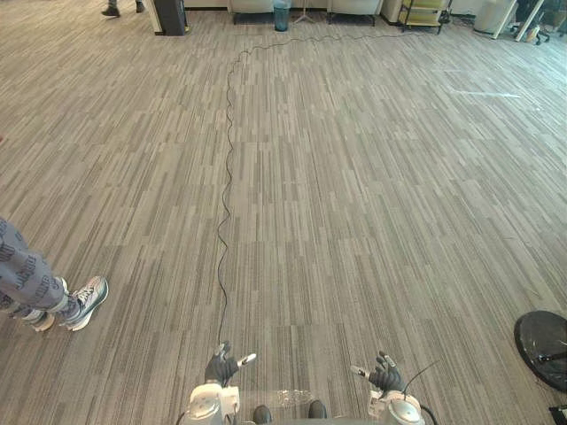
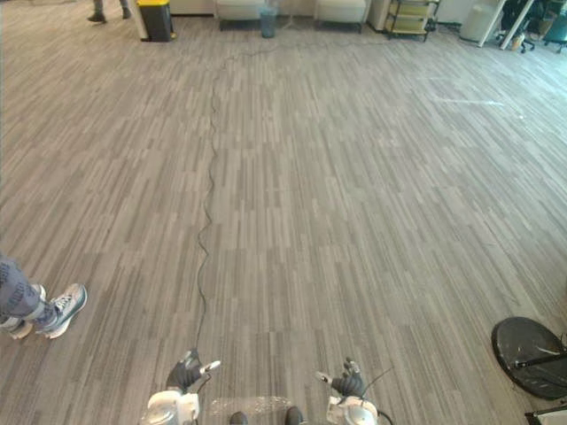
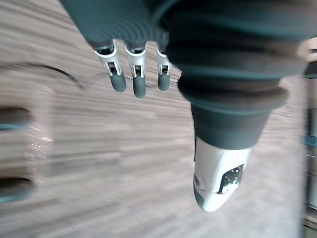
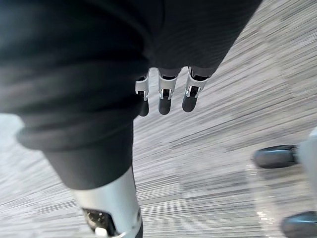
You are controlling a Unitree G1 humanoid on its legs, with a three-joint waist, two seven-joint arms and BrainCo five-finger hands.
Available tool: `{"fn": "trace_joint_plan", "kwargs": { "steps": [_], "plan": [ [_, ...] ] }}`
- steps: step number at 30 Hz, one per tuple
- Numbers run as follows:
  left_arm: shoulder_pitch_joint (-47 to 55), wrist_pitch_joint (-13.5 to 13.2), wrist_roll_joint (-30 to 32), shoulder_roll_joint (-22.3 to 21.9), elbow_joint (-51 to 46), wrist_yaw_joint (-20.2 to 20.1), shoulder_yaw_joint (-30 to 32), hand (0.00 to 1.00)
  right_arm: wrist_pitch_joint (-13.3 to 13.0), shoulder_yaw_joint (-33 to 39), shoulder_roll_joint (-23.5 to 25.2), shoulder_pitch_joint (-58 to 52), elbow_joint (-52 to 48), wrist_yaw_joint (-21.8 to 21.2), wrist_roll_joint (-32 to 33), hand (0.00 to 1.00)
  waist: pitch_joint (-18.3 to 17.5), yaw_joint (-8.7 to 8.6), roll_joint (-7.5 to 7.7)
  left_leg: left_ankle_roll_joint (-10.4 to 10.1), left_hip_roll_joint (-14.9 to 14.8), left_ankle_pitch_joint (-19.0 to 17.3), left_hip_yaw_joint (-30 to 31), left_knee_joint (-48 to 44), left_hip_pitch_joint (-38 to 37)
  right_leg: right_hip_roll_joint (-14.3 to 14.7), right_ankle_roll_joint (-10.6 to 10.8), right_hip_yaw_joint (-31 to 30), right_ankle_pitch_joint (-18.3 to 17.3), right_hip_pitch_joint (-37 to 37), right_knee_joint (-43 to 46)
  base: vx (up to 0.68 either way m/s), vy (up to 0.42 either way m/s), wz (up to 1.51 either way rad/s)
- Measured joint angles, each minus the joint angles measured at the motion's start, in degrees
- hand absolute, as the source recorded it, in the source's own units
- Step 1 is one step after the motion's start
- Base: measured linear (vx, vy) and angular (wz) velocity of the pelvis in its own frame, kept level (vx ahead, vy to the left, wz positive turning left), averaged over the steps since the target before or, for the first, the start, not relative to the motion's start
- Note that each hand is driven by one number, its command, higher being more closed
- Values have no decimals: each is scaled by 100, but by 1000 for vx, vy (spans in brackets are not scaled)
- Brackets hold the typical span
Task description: Pick up cushions and gather them together orderly.
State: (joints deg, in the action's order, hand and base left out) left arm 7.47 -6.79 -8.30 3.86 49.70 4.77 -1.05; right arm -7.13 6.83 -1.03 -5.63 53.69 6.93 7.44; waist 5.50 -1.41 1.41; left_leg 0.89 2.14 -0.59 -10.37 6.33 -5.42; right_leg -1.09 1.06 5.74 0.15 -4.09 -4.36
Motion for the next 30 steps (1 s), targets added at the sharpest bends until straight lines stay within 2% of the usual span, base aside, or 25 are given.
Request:
{"fn": "trace_joint_plan", "kwargs": {
  "steps": [10,18,30],
  "plan": [
    [-128,35,662,-1,500,6,190,0,137,373,5,51,376,-2,-36,0,47,2,-21,-11,5,-14,0,1,-11,-7,50,11,-37,-15,1,-6,-3,0],
    [-238,87,700,-14,610,1,237,0,193,501,39,118,427,-4,-62,0,166,1,4,-37,5,-78,0,1,-81,-4,43,15,-56,-141,-64,0,0,0],
    [-328,98,707,-15,726,2,233,0,201,651,33,225,578,-7,-58,0,214,-8,-36,-84,-6,-113,-17,0,-116,6,41,22,-97,-157,-67,-6,-21,0]
  ]
}}
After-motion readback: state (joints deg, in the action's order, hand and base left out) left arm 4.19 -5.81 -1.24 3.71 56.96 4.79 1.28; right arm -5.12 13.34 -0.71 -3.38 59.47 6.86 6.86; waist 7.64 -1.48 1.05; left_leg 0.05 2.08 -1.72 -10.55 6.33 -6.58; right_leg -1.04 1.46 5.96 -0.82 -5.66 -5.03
